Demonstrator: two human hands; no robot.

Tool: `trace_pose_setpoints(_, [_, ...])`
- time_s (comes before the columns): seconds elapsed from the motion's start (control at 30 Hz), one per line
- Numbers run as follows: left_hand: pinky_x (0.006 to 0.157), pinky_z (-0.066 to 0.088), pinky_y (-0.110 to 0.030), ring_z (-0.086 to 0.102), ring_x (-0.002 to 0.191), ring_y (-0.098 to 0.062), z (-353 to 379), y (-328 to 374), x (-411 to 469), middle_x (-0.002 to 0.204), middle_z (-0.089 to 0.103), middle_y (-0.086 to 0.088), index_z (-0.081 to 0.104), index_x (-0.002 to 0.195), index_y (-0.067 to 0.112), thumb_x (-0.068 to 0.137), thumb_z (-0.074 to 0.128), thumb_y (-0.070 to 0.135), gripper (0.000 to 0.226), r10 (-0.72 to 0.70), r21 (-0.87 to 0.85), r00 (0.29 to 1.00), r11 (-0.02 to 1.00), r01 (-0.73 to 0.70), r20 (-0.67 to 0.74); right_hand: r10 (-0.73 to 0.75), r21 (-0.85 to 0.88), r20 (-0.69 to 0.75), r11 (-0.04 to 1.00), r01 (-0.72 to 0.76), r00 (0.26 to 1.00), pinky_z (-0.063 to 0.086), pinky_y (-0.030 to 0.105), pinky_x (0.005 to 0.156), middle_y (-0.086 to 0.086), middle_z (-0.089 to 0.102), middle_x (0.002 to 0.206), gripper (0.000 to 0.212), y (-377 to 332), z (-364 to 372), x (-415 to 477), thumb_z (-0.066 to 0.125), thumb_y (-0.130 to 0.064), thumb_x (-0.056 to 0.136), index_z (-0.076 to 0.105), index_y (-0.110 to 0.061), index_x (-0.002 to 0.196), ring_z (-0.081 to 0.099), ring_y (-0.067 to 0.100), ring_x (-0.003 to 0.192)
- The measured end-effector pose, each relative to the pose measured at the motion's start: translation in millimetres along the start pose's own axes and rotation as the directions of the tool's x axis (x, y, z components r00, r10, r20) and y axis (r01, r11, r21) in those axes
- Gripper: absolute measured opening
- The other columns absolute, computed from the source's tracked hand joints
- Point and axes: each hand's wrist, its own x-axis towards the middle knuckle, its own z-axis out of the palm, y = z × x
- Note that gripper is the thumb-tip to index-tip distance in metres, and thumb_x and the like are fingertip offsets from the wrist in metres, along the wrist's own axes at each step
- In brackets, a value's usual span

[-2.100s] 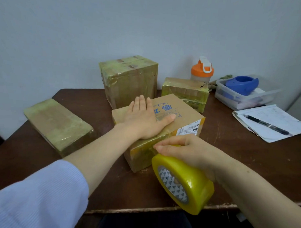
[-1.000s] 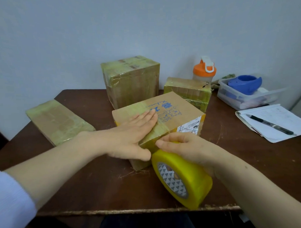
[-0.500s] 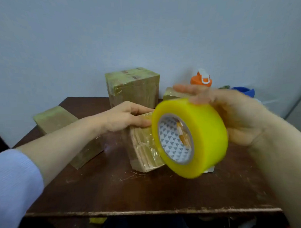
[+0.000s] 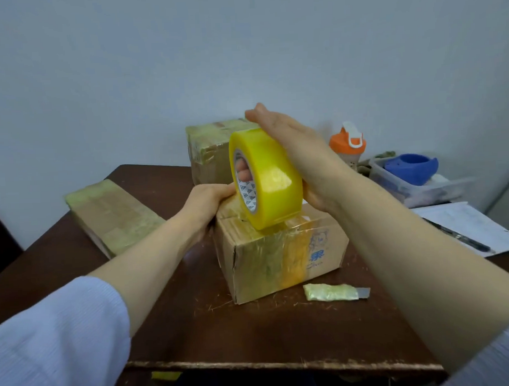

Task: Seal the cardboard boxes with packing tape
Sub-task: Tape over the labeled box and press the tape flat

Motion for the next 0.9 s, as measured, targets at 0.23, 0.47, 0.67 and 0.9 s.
trace_pose_setpoints(0.23, [0.042, 0.044, -0.013, 0.059, 0.044, -0.002, 2.4, 6.6, 1.4, 0.046, 0.063, 0.006, 0.065, 0.06, 0.006, 0.084, 0.057, -0.005, 0.028, 0.149, 0.227, 0.982, 0.966, -0.121, -0.113, 0.009, 0.112, 0.064, 0.994, -0.016, 0.998, 0.056, 0.039, 0.059, 0.022, 0.065, 0.064, 0.034, -8.2, 4.2, -32.2, 0.055, -0.011, 0.092, 0.054, -0.022, 0.124, 0.064, 0.033, 0.053])
trace_pose_setpoints(0.47, [0.05, 0.047, -0.015, 0.061, 0.052, -0.001, 1.4, 6.0, 6.0, 0.054, 0.066, 0.007, 0.073, 0.075, 0.013, 0.083, 0.067, 0.01, 0.011, 0.171, 0.368, 0.979, 0.922, -0.118, -0.113, 0.109, 0.126, 0.061, 0.985, -0.116, 0.992, 0.054, 0.036, 0.049, 0.021, 0.063, 0.06, 0.006, 3.9, 3.0, -97.5, 0.059, -0.016, 0.088, 0.061, -0.016, 0.093, 0.062, 0.031, 0.046])
trace_pose_setpoints(0.67, [0.076, 0.054, -0.031, 0.068, 0.077, -0.02, 1.9, 7.5, 6.8, 0.079, 0.073, -0.008, 0.076, 0.082, 0.015, 0.085, 0.068, 0.021, 0.011, 0.122, 0.39, 0.989, 0.917, -0.078, -0.089, 0.23, 0.158, 0.013, 0.96, -0.23, 0.973, 0.05, 0.033, 0.05, 0.019, 0.062, 0.058, 0.005, 52.6, 3.3, -132.3, 0.061, -0.017, 0.085, 0.063, -0.021, 0.083, 0.061, 0.031, 0.046])
trace_pose_setpoints(0.9, [0.075, 0.049, -0.023, 0.064, 0.079, -0.013, 7.1, 25.4, 3.6, 0.089, 0.07, -0.003, 0.073, 0.097, 0.01, 0.093, 0.058, 0.026, 0.022, 0.164, 0.709, 0.986, 0.698, -0.102, -0.02, 0.267, 0.143, -0.038, 0.955, -0.259, 0.963, 0.048, 0.031, 0.05, 0.018, 0.061, 0.057, 0.011, 87.1, 3.2, -126.3, 0.057, -0.012, 0.089, 0.062, -0.02, 0.084, 0.059, 0.03, 0.044])
